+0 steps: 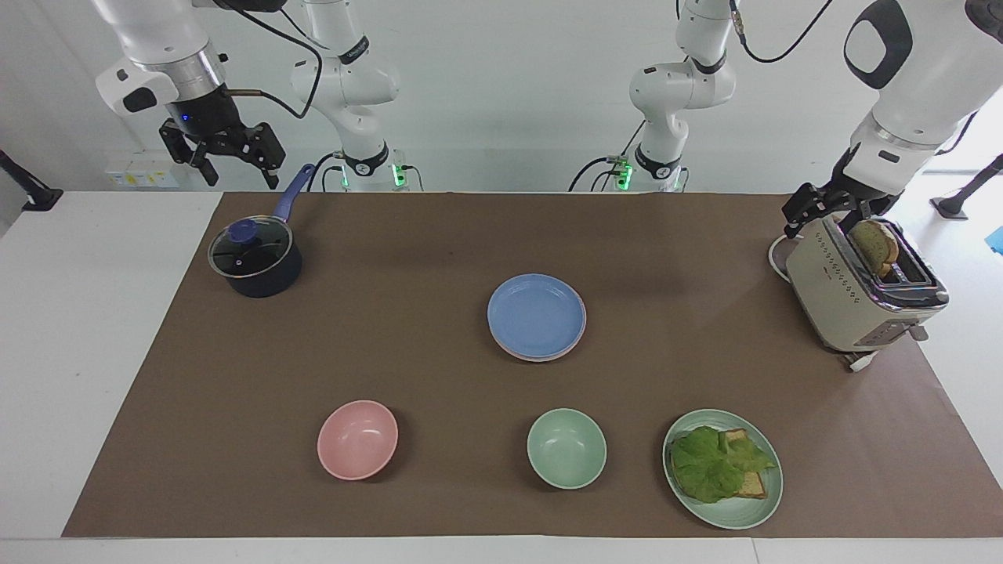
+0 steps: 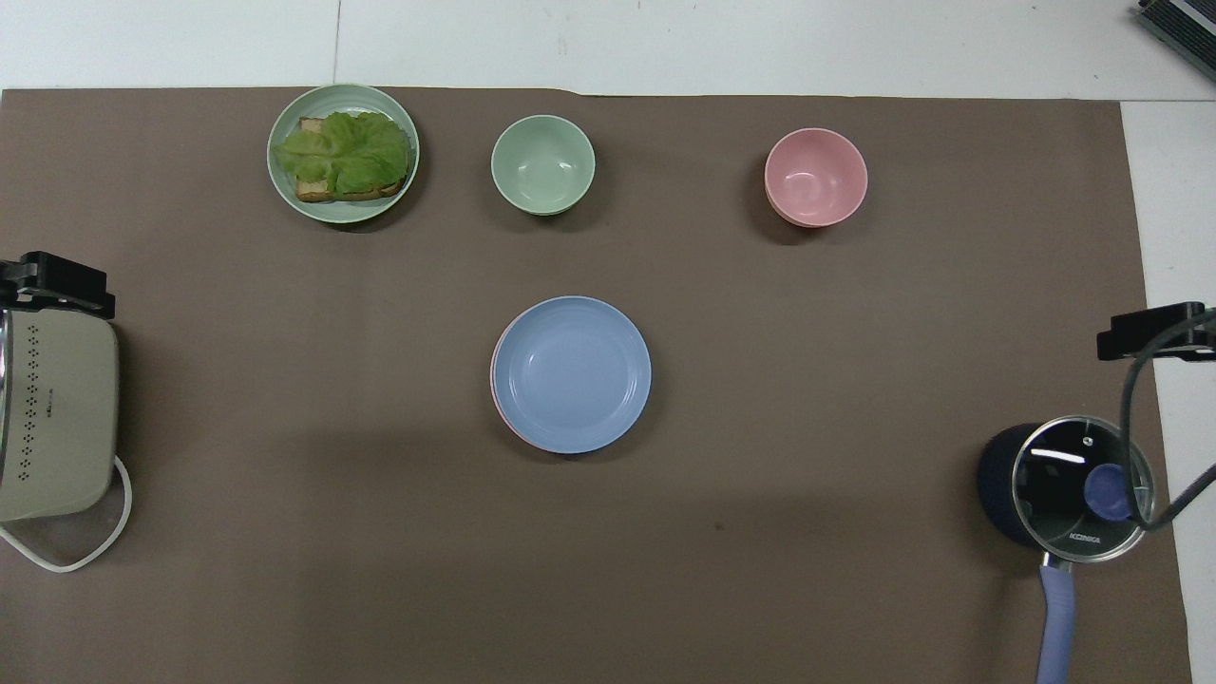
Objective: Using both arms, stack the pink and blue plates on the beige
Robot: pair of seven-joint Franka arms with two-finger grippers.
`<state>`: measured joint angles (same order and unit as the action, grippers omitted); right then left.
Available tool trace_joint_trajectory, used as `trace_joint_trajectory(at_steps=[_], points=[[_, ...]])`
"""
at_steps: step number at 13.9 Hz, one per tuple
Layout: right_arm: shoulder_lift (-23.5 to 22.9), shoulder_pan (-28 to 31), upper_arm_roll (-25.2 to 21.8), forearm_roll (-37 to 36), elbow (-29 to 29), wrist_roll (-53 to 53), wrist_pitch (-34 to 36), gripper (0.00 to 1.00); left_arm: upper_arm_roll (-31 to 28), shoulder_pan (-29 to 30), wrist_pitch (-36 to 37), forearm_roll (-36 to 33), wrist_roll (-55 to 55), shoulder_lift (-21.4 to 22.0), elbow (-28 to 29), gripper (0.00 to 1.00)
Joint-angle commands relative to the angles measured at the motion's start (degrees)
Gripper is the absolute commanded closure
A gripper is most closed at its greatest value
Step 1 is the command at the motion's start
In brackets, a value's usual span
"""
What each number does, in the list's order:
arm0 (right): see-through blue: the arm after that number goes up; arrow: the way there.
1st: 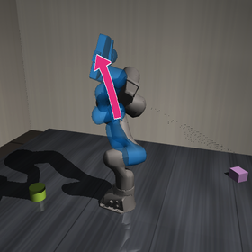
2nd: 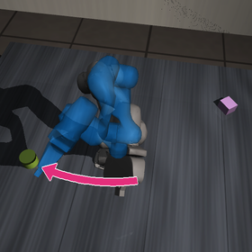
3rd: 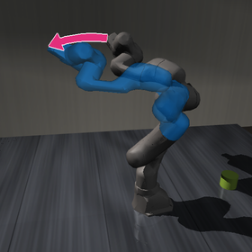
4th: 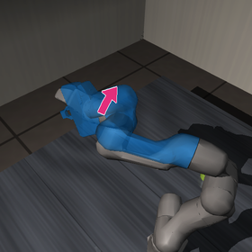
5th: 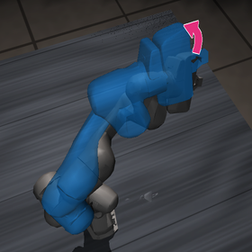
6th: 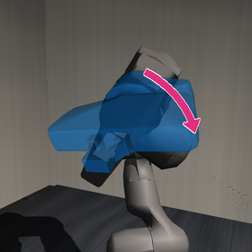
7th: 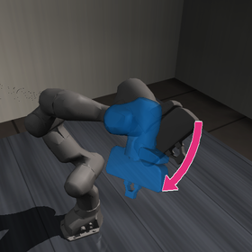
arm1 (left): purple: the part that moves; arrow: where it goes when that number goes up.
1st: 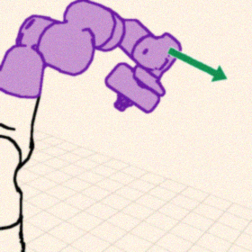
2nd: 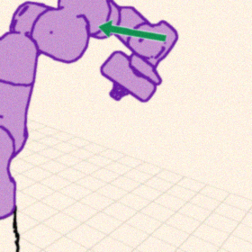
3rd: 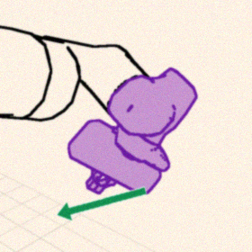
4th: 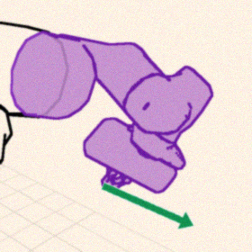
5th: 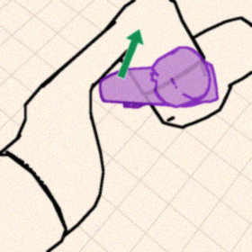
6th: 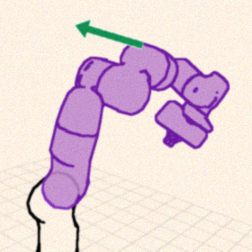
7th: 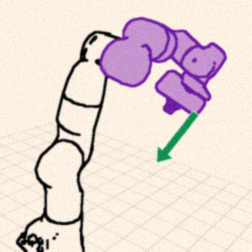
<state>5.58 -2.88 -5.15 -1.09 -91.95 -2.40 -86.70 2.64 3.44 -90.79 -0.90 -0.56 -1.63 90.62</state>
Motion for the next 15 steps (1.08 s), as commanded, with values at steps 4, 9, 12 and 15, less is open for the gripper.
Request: trace_joint_trajectory(at_steps=[4, 9, 12, 15], points=[[0.57, 0.15, 0.14, -0.32, -0.68, 1.6, 0.65, 0.0, 0.26, 0.61, -0.09, -0.24, 0.48, 0.93, 1.05, 0.0], [0.92, 0.15, 0.14, -0.05, -1.21, 1.17, 0.3, 0.0, 0.26, 0.61, -0.09, -0.24, 0.48, 0.93, 1.05, 0.0], [1.1, 0.15, 0.14, 0.03, -1.91, 1.08, 0.12, 0.0, 0.26, 0.61, -0.09, -0.24, 0.48, 0.93, 1.05, 0.0], [1.45, 0.15, 0.14, 0.03, -2.18, 1.08, 0.21, 0.0, 0.26, 0.61, -0.09, -0.24, 0.48, 0.93, 1.05, 0.0]])
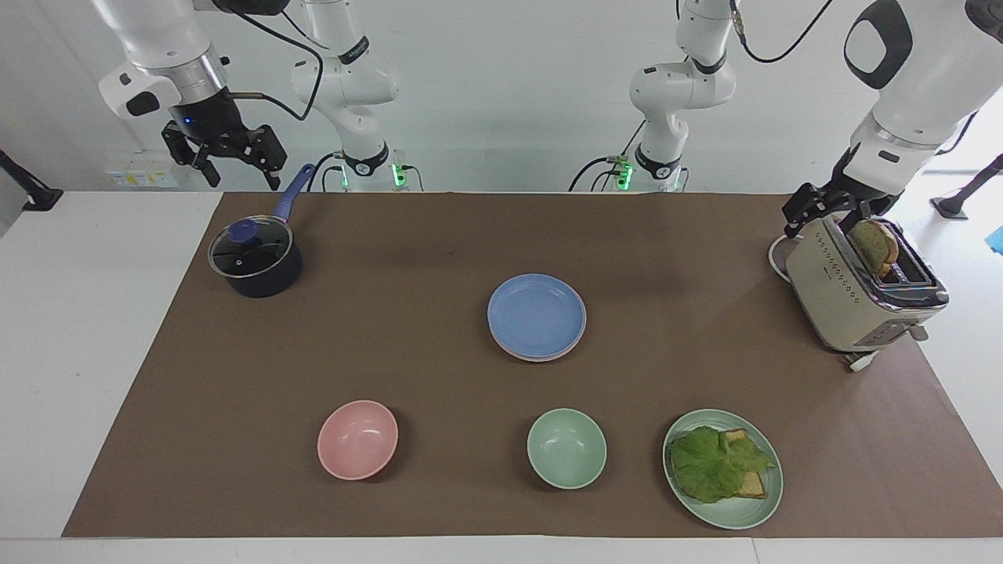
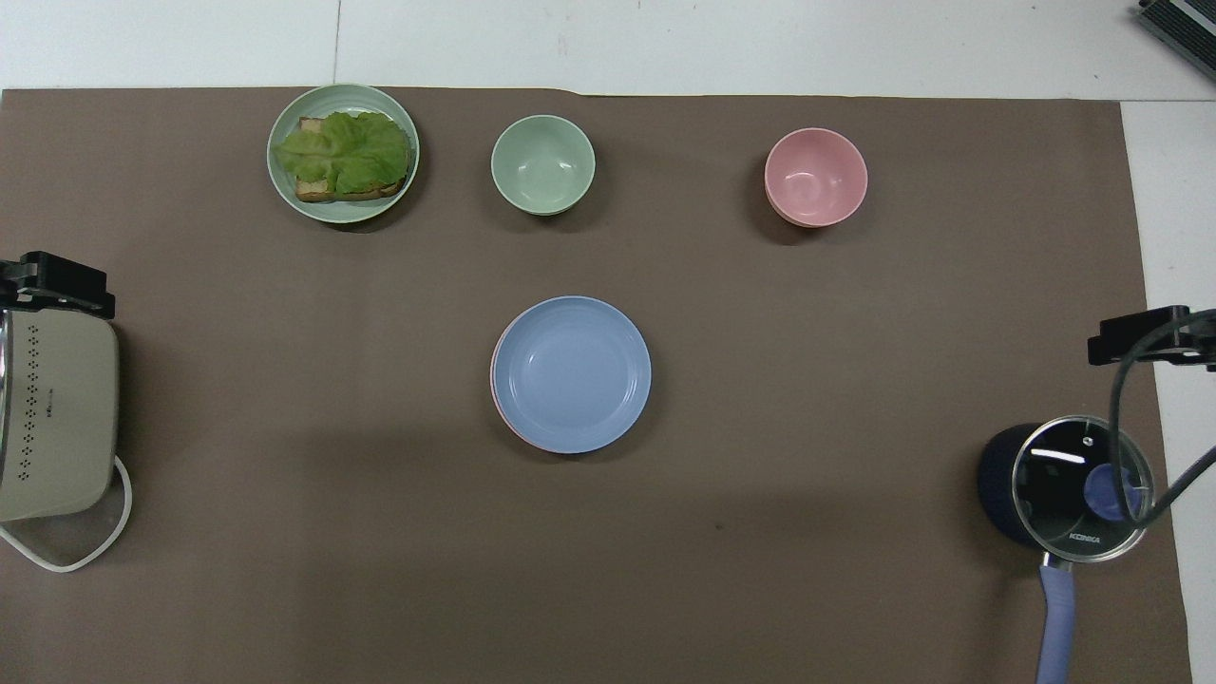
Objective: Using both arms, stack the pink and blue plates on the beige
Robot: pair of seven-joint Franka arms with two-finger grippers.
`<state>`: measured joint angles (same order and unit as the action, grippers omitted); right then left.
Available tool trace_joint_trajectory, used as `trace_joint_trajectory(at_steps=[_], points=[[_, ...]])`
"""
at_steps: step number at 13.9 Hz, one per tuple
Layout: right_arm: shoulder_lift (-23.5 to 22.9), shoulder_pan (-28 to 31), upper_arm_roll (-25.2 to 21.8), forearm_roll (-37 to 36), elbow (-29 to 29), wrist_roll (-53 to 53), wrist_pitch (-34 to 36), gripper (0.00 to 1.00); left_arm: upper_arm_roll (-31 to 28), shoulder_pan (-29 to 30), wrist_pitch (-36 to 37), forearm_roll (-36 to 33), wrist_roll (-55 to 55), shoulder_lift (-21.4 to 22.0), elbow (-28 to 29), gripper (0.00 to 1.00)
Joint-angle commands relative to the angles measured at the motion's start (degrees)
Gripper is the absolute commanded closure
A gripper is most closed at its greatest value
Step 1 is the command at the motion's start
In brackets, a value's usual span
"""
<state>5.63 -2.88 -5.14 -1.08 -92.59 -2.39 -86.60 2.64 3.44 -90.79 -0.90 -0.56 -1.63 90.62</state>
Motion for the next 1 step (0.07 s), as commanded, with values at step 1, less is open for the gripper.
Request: trace_joint_trajectory(at_steps=[1], points=[[1.49, 0.15, 0.13, 0.03, -1.71, 1.07, 0.11, 0.0, 0.26, 0.61, -0.09, -0.24, 0.48, 0.93, 1.05, 0.0]])
